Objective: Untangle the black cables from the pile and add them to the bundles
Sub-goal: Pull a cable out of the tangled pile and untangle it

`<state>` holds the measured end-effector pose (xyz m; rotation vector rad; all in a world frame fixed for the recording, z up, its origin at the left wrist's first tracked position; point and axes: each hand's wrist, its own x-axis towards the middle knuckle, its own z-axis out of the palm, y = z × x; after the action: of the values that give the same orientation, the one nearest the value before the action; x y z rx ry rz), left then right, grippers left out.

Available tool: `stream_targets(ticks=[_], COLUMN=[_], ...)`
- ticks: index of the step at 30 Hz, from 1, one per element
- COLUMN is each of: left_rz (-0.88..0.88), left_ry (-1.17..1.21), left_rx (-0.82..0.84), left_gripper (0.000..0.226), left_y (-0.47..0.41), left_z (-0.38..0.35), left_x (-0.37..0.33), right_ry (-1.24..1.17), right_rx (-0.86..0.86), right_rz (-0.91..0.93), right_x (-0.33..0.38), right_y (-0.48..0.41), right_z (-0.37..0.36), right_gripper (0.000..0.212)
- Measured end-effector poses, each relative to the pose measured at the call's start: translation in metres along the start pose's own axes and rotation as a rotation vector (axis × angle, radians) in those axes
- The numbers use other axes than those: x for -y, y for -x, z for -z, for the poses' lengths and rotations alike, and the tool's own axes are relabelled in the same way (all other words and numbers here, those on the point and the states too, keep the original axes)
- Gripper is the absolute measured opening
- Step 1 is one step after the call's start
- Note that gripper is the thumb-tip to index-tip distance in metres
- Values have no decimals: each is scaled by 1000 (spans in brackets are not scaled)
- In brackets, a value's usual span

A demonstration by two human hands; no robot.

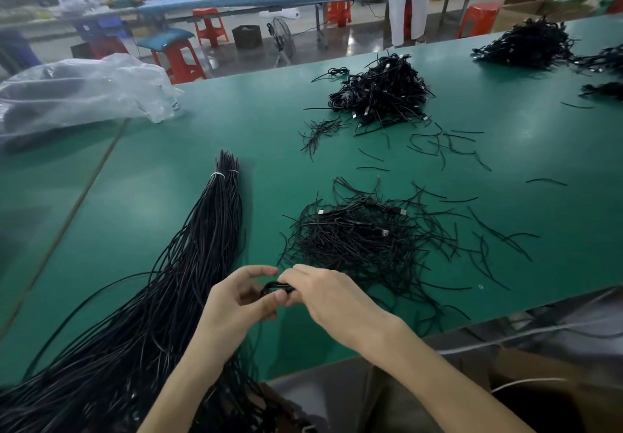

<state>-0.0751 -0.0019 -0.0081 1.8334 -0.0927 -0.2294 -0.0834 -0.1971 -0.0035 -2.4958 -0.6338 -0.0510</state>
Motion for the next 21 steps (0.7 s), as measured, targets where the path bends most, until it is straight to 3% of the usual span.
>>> stream_targets(ticks=[4,7,14,19,21], left_rz=[-73,-91,-52,-30,-7], left_ry=[-169,-270,-303,-641,-667], left_rx=[41,41,51,417,518], left_gripper=[24,26,20,17,16], left_y=[-3,-3,-5,-14,-15], left_z=[-1,0,2,11,11], left_x=[3,6,3,-2,-2], right_ry=[173,283,345,358,334], right_rx=[50,86,117,177,183], right_rz=[39,45,64,126,143], right_x=[3,4,-1,-7,-7], right_y=[2,6,10,12,14], right_z=[-8,-19,-24,-21,-21], right_gripper=[18,26,23,27,29])
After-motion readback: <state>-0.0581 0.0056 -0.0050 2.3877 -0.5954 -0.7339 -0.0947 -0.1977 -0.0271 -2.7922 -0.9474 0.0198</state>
